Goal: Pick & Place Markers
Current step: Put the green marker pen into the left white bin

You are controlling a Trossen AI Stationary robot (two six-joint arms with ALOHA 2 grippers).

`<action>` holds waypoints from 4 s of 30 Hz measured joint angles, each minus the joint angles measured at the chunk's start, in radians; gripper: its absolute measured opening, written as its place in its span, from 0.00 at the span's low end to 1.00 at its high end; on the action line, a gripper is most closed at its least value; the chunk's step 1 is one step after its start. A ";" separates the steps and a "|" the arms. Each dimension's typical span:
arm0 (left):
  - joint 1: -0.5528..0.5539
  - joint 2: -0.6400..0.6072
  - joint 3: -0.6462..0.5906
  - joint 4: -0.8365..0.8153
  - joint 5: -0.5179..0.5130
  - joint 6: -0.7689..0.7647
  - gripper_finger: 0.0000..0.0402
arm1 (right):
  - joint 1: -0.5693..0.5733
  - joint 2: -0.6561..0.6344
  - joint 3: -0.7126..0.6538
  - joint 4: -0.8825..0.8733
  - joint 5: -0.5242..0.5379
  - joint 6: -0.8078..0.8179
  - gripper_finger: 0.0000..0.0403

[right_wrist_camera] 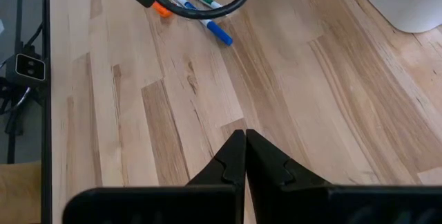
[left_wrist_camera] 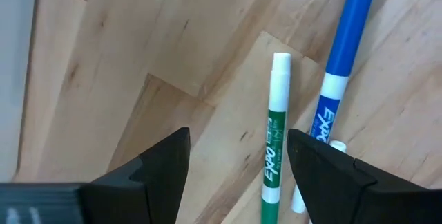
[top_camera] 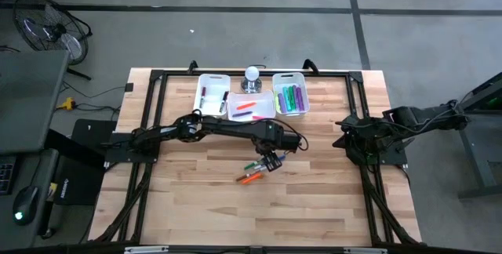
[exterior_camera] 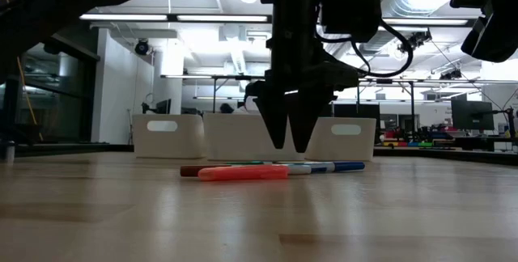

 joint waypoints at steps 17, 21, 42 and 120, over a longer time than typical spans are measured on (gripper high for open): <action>0.003 0.000 0.000 0.010 0.034 0.025 0.59 | 0.000 0.000 0.000 0.000 0.008 0.000 0.00; 0.003 0.000 0.000 0.010 0.035 0.025 0.59 | 0.000 0.000 0.000 0.000 0.011 0.000 0.00; 0.003 0.062 0.003 0.003 0.082 0.016 0.59 | 0.000 0.001 0.000 -0.001 0.011 0.002 0.00; 0.035 0.001 0.016 -0.186 0.117 0.068 0.05 | 0.000 0.001 0.000 -0.026 -0.002 0.002 0.00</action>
